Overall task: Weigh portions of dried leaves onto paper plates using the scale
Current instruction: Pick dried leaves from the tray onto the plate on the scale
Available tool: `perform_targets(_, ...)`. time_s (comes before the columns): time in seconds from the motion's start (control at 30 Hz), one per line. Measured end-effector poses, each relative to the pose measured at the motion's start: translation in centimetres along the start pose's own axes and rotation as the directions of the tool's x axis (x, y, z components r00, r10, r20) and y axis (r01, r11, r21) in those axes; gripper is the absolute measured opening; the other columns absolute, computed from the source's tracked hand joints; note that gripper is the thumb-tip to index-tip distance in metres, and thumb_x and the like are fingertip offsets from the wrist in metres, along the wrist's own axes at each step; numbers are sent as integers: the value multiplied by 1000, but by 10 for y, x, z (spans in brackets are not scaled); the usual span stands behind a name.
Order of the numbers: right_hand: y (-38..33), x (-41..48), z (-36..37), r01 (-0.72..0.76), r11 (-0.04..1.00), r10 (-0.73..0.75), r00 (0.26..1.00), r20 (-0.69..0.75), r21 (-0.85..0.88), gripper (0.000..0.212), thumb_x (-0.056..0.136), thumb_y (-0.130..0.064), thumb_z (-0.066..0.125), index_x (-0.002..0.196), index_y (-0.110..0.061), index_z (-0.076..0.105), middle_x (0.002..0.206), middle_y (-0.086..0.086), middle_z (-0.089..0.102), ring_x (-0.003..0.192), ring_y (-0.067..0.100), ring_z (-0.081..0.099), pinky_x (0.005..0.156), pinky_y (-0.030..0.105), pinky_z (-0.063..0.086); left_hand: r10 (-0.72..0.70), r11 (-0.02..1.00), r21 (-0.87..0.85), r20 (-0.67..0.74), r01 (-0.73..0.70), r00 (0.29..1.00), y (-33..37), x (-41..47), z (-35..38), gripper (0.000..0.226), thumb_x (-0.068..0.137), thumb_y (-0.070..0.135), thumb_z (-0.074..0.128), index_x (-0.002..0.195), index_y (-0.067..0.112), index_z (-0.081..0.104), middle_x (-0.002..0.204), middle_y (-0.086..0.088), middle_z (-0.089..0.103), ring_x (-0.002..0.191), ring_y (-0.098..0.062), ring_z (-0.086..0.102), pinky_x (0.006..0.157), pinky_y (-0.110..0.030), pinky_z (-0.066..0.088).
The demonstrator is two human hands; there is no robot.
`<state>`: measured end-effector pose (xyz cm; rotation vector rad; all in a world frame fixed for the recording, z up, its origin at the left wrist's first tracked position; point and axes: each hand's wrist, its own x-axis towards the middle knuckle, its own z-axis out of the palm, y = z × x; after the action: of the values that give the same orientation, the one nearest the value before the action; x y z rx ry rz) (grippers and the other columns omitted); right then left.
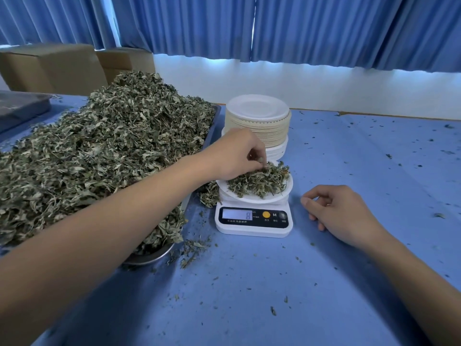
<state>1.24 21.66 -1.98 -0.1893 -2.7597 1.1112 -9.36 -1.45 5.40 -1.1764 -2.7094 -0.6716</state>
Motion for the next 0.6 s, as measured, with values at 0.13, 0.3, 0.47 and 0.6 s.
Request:
perform_targets(0.13, 1, 0, 0, -7, 1000, 7, 1000, 1, 12, 18, 97, -28, 66, 80, -25, 71, 60, -4, 68, 41, 8, 58, 41, 13, 40, -24, 999, -39, -178, 18, 984, -3, -4, -11, 7, 89, 18, 76, 94, 17, 80, 78, 18, 67, 74, 6, 59, 83, -22, 51)
perform_targets(0.3, 1, 0, 0, -7, 1000, 7, 1000, -6, 3, 18, 97, -30, 67, 80, -27, 71, 61, -4, 69, 43, 8, 59, 50, 22, 45, -95, 986, -162, -290, 49, 952, -8, -13, -25, 6, 87, 14, 78, 92, 16, 81, 81, 4, 74, 69, -3, 65, 71, -14, 52)
perform_targets(0.47, 0, 0, 0, -10, 1000, 10, 1000, -10, 8, 18, 96, -29, 67, 79, -26, 71, 60, -5, 69, 42, 8, 58, 44, 12, 41, -189, 931, -360, -350, 54, 918, -13, -24, -35, 9, 85, 10, 80, 94, 10, 80, 88, -11, 76, 72, -11, 67, 79, -30, 59)
perform_targets(0.6, 0, 0, -1, -12, 1000, 13, 1000, -10, 8, 17, 97, -28, 67, 80, -25, 71, 61, -4, 69, 42, 8, 57, 43, 9, 40, -238, 872, -487, -314, 60, 919, -16, -30, -37, 12, 83, 9, 82, 94, 9, 80, 77, -16, 72, 65, -10, 57, 72, -29, 53)
